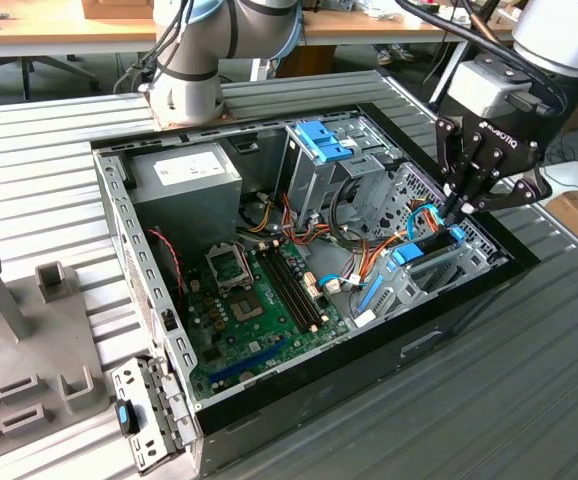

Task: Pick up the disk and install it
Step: 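Insert the first disk wire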

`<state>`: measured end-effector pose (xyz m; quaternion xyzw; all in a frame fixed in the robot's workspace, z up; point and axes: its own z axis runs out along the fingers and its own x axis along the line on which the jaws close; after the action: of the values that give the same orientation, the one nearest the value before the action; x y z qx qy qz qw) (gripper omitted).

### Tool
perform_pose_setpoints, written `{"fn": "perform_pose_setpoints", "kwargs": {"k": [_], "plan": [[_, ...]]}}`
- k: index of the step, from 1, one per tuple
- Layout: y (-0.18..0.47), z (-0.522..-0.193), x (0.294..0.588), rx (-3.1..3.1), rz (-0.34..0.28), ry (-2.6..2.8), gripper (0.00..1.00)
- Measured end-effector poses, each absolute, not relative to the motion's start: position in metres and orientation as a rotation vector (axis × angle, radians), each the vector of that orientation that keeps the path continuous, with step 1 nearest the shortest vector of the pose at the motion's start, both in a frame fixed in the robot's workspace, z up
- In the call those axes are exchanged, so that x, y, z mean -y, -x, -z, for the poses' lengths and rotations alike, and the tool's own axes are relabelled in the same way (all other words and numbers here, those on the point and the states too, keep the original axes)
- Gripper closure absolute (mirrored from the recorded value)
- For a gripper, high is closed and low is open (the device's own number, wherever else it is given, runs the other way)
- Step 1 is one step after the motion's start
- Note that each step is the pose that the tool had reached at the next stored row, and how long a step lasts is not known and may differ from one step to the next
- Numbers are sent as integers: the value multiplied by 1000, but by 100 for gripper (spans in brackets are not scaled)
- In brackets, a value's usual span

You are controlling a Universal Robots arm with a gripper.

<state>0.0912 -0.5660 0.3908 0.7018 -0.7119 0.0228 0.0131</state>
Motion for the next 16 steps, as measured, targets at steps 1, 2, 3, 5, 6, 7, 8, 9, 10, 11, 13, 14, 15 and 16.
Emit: {"fn": "perform_pose_setpoints", "kwargs": {"k": [1, 2, 3, 5, 6, 7, 8, 9, 10, 11, 13, 14, 15, 16], "plan": [[-91, -391, 566, 2218, -70, -2187, 82], [-94, -391, 566, 2210, -65, -2201, 82], [-98, -390, 566, 2198, -65, -2213, 82], [-100, -390, 567, 2193, -65, -2219, 82], [-101, -389, 570, 2191, -65, -2220, 82], [-101, -388, 572, 2190, -65, -2221, 82], [-101, -386, 573, 2189, -65, -2222, 82], [-101, -386, 573, 2189, -65, -2222, 82], [-101, -386, 574, 2189, -65, -2222, 82], [-101, -386, 574, 2189, -65, -2222, 81], [-101, -386, 574, 2189, -65, -2222, 81], [-101, -386, 574, 2189, -65, -2222, 69], [-101, -386, 574, 2189, -65, -2222, 63], [-101, -386, 574, 2189, -65, -2222, 57]]}}
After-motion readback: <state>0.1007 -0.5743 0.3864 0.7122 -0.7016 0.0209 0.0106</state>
